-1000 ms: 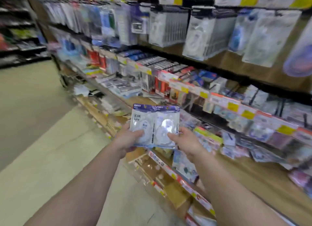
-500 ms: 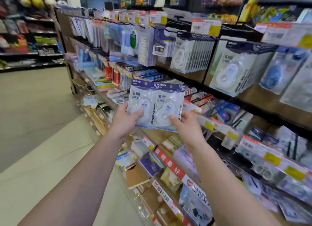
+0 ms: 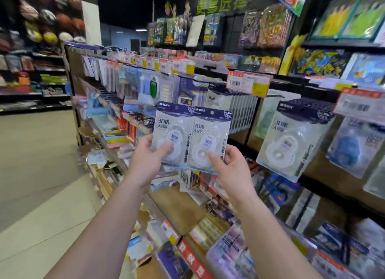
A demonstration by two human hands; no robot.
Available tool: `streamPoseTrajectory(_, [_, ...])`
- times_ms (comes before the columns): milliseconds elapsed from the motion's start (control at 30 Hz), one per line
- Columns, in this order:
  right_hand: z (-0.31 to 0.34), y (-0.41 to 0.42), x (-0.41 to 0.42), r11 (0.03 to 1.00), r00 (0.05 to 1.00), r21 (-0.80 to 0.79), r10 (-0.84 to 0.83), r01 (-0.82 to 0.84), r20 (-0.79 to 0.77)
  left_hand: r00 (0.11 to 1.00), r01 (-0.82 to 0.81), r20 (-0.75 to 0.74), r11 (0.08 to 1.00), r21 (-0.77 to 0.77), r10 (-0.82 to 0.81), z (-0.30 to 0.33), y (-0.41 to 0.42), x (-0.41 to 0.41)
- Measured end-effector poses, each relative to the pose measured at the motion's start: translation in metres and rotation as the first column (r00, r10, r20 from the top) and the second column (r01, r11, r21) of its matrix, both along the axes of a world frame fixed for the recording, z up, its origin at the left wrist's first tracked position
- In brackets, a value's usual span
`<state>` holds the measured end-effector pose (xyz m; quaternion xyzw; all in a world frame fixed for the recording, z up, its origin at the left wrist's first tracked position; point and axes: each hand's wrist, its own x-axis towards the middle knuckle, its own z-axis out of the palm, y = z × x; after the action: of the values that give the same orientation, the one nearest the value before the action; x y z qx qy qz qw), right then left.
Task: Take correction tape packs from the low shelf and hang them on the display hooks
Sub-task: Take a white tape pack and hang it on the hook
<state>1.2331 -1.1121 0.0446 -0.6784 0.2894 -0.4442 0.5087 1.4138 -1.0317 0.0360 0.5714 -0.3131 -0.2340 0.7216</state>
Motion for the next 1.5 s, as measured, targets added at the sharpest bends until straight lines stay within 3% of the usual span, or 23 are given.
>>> streamPoseTrajectory(500, [0.021, -0.040, 0.052, 0.974, 0.974, -0.065, -0.220, 0.217, -0.052, 0.985, 0.145, 0.101, 0.988, -0.057, -0.139, 0.024, -0.071, 0.062])
streamPoseTrajectory(667, [0.029, -0.049, 0.070, 0.927, 0.929, -0.094, -0.368, 0.364, -0.034, 0.950, 0.297, 0.125, 0.950, -0.092, -0.285, 0.035, -0.104, 0.082])
streamPoseTrajectory(1067, [0.029, -0.052, 0.100, 0.810, 0.817, -0.131, -0.577, 0.572, -0.003, 0.868, 0.478, 0.217, 0.869, -0.126, -0.446, 0.040, -0.136, 0.115])
streamPoseTrajectory(1500, [0.030, -0.048, 0.102, 0.763, 0.768, -0.119, -0.641, 0.635, -0.015, 0.793, 0.607, 0.189, 0.778, -0.161, -0.580, 0.030, -0.145, 0.121])
